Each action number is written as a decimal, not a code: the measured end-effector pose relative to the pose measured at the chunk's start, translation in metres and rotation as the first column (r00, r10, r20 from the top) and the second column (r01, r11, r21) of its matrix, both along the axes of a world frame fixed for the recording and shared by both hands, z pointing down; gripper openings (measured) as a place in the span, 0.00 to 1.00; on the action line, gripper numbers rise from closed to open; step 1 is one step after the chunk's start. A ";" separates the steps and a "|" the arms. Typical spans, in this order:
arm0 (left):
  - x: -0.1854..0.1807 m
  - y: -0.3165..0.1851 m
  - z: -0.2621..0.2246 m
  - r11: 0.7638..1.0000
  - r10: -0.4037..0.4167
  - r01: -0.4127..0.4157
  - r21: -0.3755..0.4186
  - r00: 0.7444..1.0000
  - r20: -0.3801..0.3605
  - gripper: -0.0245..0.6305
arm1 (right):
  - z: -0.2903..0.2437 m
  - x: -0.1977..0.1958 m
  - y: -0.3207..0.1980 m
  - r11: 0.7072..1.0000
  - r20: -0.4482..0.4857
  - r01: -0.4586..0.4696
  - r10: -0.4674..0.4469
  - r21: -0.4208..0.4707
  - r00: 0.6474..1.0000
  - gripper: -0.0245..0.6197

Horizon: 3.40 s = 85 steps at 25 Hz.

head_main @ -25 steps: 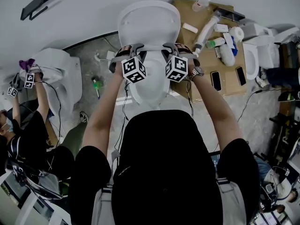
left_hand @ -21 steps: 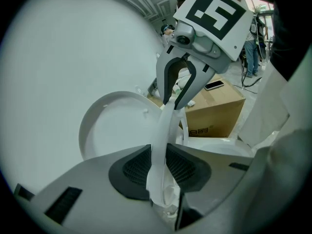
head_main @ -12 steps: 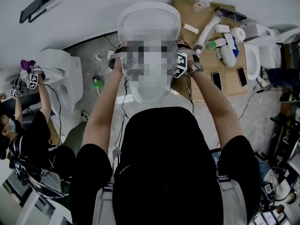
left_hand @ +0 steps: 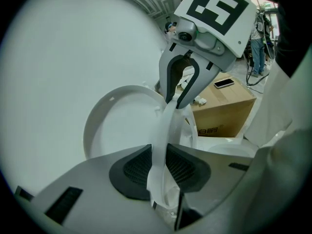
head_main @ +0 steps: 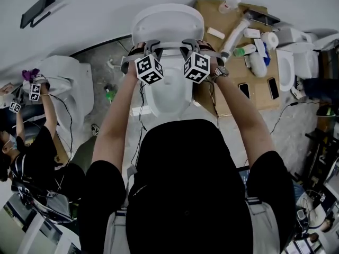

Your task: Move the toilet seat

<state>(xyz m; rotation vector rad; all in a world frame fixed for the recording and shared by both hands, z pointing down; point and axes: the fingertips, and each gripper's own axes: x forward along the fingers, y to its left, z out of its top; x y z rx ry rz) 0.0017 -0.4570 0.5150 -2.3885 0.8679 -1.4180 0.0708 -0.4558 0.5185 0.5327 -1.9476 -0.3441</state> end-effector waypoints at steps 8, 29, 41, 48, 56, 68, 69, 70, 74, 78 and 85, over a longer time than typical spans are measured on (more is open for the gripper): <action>-0.003 -0.016 -0.002 1.000 -0.020 0.020 -0.006 1.000 0.002 0.18 | -0.003 -0.002 -0.016 1.000 0.015 -0.021 0.021 -0.001 1.000 0.17; -0.006 -0.060 0.003 0.998 -0.062 0.062 -0.030 0.998 -0.012 0.18 | 0.002 -0.005 -0.060 0.998 0.033 -0.070 0.070 -0.003 0.997 0.16; -0.006 -0.074 0.005 0.997 -0.071 0.070 -0.041 0.997 -0.029 0.18 | 0.005 -0.005 -0.074 0.996 0.038 -0.085 0.085 -0.003 0.996 0.16; -0.006 -0.074 0.006 0.997 -0.075 0.073 -0.039 0.997 -0.037 0.18 | 0.006 -0.005 -0.075 0.996 0.046 -0.085 0.085 0.003 0.995 0.16; -0.003 -0.075 0.009 0.994 -0.083 0.079 -0.072 0.995 -0.055 0.19 | 0.007 -0.003 -0.075 0.998 0.048 -0.065 0.066 -0.018 0.997 0.17; -0.007 -0.065 -0.004 0.988 -0.145 0.129 -0.089 0.970 -0.197 0.31 | -0.018 -0.001 -0.071 0.989 0.192 -0.140 0.148 -0.055 0.970 0.36; -0.008 -0.064 -0.008 0.986 -0.162 0.147 -0.084 0.961 -0.223 0.31 | -0.023 0.000 -0.070 0.986 0.217 -0.155 0.164 -0.058 0.962 0.36; -0.009 -0.063 -0.012 0.983 -0.182 0.167 -0.080 0.951 -0.251 0.31 | -0.027 0.001 -0.068 0.984 0.239 -0.168 0.177 -0.059 0.955 0.36; -0.009 -0.054 -0.032 0.968 -0.251 0.241 -0.075 0.893 -0.373 0.32 | -0.047 0.006 -0.059 0.972 0.341 -0.227 0.236 -0.066 0.910 0.36; -0.008 -0.033 -0.063 0.952 -0.292 0.295 -0.077 0.810 -0.509 0.32 | -0.069 0.009 -0.042 0.948 0.480 -0.287 0.319 -0.141 0.817 0.35; -0.015 0.007 -0.127 0.915 -0.334 0.393 -0.087 0.620 -0.710 0.26 | -0.120 0.020 -0.010 0.907 0.697 -0.351 0.406 -0.231 0.591 0.20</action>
